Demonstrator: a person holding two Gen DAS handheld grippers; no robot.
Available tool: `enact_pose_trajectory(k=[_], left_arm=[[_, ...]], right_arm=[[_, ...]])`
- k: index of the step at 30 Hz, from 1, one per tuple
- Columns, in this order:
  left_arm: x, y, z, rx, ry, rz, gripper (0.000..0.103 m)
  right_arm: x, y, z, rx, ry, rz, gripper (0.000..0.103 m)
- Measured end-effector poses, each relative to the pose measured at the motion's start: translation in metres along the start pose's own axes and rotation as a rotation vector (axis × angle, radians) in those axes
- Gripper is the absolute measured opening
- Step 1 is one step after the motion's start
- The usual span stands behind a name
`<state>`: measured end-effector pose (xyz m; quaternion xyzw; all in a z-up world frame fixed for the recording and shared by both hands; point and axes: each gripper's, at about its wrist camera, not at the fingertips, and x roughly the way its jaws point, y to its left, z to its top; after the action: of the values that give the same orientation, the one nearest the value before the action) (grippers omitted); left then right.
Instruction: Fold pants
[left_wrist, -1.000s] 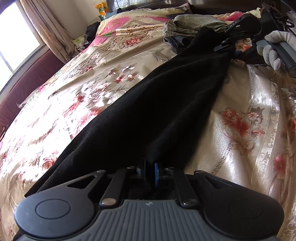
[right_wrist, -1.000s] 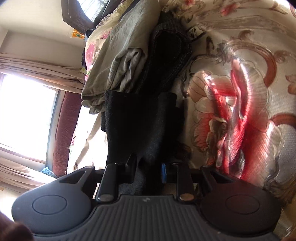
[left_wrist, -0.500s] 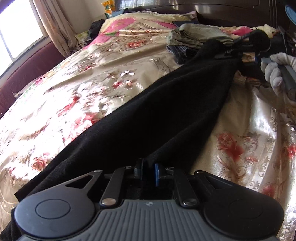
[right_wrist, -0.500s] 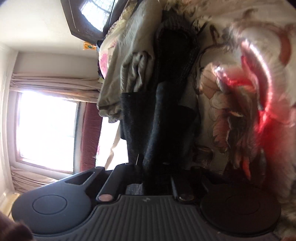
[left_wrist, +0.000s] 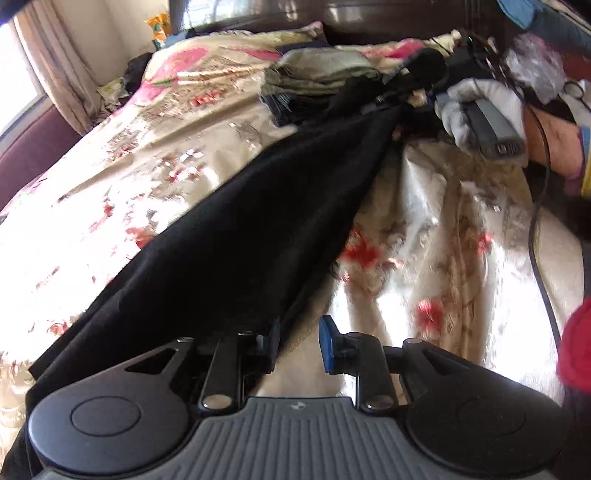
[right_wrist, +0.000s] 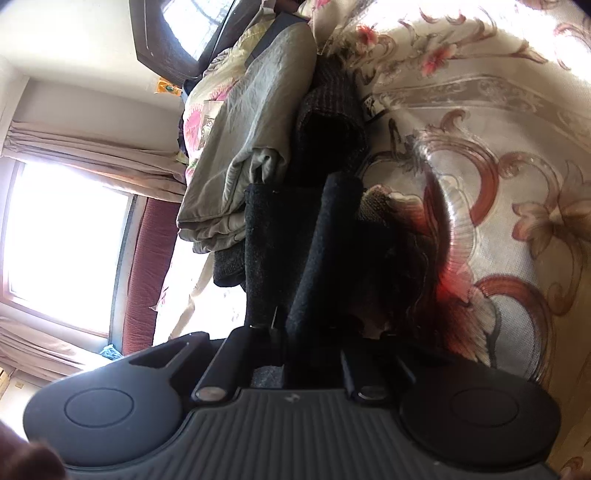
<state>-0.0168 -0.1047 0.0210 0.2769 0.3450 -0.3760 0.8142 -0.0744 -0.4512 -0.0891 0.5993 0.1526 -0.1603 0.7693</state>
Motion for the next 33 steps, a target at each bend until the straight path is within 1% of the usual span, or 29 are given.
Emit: enact_pose_trajectory(k=[2, 3, 5, 6, 7, 8, 10, 12, 13, 15, 17, 18, 19, 20, 21, 23, 24, 26, 28, 30, 32, 33], left_arm=[[0.001, 0.010, 0.003, -0.043, -0.043, 0.070, 0.052], [0.005, 0.015, 0.002, -0.061, -0.044, 0.097, 0.052], [0.020, 0.023, -0.004, -0.091, 0.005, 0.113, 0.052], [0.030, 0.026, -0.010, -0.098, 0.047, 0.104, 0.052], [0.036, 0.026, -0.018, -0.101, 0.068, 0.097, 0.053], [0.036, 0.024, -0.022, -0.103, 0.059, 0.101, 0.053], [0.032, 0.025, -0.021, -0.115, 0.057, 0.098, 0.052], [0.021, 0.028, -0.020, -0.132, 0.041, 0.093, 0.052], [0.015, 0.030, -0.022, -0.136, 0.027, 0.102, 0.053], [0.001, 0.036, -0.026, -0.148, 0.001, 0.122, 0.053], [-0.011, 0.045, -0.034, -0.175, -0.018, 0.135, 0.053], [-0.017, 0.051, -0.040, -0.194, -0.026, 0.154, 0.053], [-0.021, 0.057, -0.044, -0.209, -0.032, 0.171, 0.053], [-0.026, 0.064, -0.050, -0.228, -0.038, 0.194, 0.053], [-0.030, 0.071, -0.055, -0.245, -0.043, 0.216, 0.053], [-0.037, 0.086, -0.066, -0.281, -0.054, 0.271, 0.053], [-0.040, 0.092, -0.071, -0.299, -0.061, 0.300, 0.053], [-0.045, 0.109, -0.082, -0.354, -0.073, 0.353, 0.053], [-0.047, 0.124, -0.092, -0.407, -0.082, 0.398, 0.054], [-0.046, 0.138, -0.103, -0.446, -0.085, 0.444, 0.054], [-0.044, 0.151, -0.111, -0.484, -0.087, 0.455, 0.054], [-0.043, 0.158, -0.115, -0.511, -0.092, 0.453, 0.054]], right_arm=[[-0.008, 0.002, -0.004, -0.007, -0.026, 0.033, 0.008], [-0.014, 0.003, -0.006, -0.013, -0.040, 0.055, 0.008], [-0.018, 0.005, -0.007, -0.014, -0.051, 0.076, 0.008], [-0.015, 0.006, -0.007, -0.019, -0.048, 0.067, 0.008], [-0.011, 0.004, -0.006, -0.024, -0.035, 0.055, 0.010], [-0.004, 0.003, -0.005, -0.022, -0.002, 0.040, 0.013], [0.007, 0.000, -0.006, -0.015, 0.060, -0.004, 0.014], [0.003, 0.003, -0.006, -0.043, 0.064, -0.045, 0.014], [-0.003, 0.006, -0.005, -0.064, 0.064, -0.059, 0.014], [-0.022, 0.019, -0.004, -0.160, 0.055, -0.116, 0.015], [-0.044, 0.039, -0.012, -0.310, 0.022, -0.203, 0.017], [-0.053, 0.054, -0.019, -0.401, 0.008, -0.241, 0.017], [-0.058, 0.072, -0.029, -0.497, 0.008, -0.242, 0.017], [-0.058, 0.095, -0.044, -0.606, 0.033, -0.209, 0.017], [-0.053, 0.118, -0.060, -0.692, 0.086, -0.151, 0.017], [-0.027, 0.161, -0.096, -0.805, 0.242, -0.003, 0.018], [-0.004, 0.185, -0.120, -0.851, 0.347, 0.088, 0.020], [0.040, 0.225, -0.169, -0.910, 0.513, 0.223, 0.024], [0.083, 0.258, -0.218, -0.957, 0.665, 0.294, 0.024], [0.113, 0.284, -0.266, -1.038, 0.759, 0.330, 0.025], [0.140, 0.300, -0.303, -1.093, 0.848, 0.350, 0.026], [0.152, 0.304, -0.316, -1.108, 0.904, 0.356, 0.026]])
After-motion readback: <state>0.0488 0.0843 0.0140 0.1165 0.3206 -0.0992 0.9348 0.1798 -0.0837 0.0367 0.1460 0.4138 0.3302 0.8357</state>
